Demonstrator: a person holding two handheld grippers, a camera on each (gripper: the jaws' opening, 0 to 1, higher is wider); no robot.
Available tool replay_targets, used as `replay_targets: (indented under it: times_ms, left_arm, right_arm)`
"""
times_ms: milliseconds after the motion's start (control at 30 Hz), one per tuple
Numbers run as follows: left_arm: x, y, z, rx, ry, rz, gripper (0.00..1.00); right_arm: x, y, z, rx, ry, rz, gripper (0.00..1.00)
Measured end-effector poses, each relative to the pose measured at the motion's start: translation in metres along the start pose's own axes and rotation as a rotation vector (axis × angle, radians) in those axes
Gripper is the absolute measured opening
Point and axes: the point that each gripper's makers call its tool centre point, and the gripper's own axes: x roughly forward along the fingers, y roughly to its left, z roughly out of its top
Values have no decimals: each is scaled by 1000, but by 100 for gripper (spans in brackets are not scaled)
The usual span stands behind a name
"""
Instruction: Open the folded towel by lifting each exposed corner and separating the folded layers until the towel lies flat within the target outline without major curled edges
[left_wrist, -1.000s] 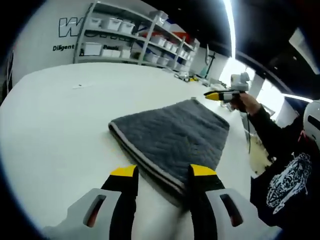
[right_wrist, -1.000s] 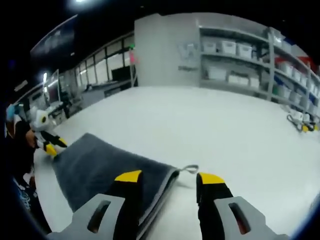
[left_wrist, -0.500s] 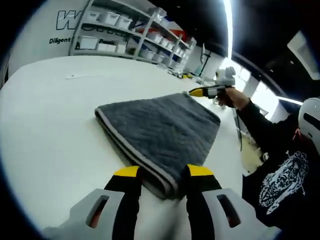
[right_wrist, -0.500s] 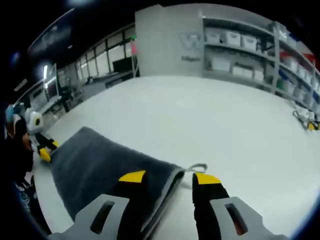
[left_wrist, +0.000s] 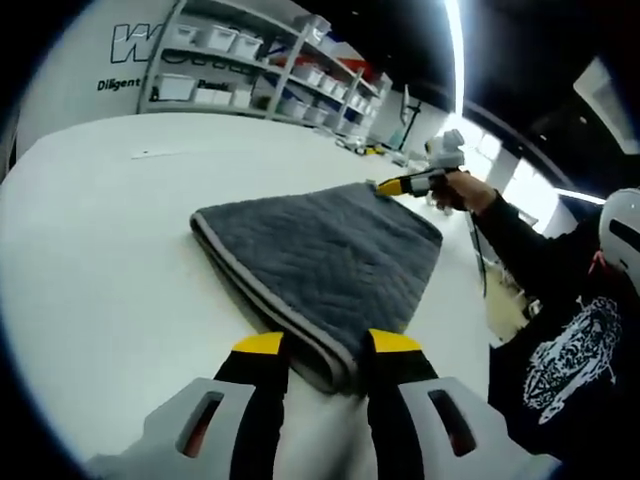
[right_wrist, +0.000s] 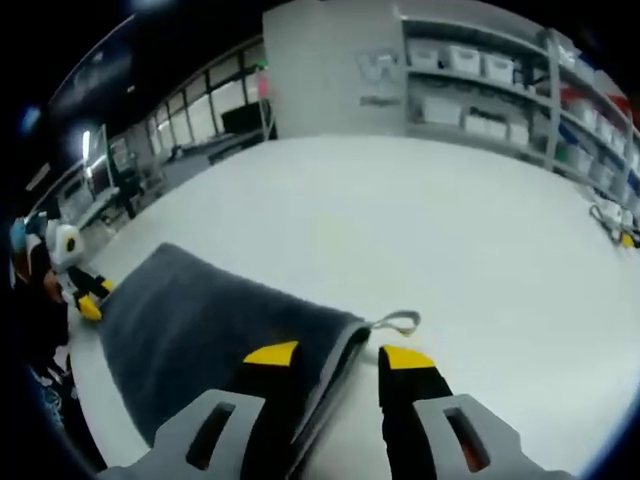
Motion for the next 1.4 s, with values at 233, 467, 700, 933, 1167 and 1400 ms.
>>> replay_targets:
  times_ms: [233, 467, 700, 933, 1167, 1400]
  left_arm:
    - [1, -2, 0, -2, -5, -11, 21]
    - [-1, -4, -1, -18, -6, -29, 13]
    - [-1, -7, -1, -11, -9, -50, 7]
    - [0, -10, -3, -27, -10, -68, 4]
    - [-1, -10, -4, -47, -9, -77, 3]
    - [-1, -11, -3, -58, -10, -86, 3]
  right_arm:
    - [6, 1, 3, -43, 17, -12, 21]
    - [11, 2, -1, -84, 49, -15, 15]
    - [15, -2, -1, -109, 59, -25, 9]
    - [19, -7, -1, -125, 74, -27, 8]
    - [22, -8, 0, -133, 80, -24, 7]
    - [24, -12, 1, -126, 79, -18, 7]
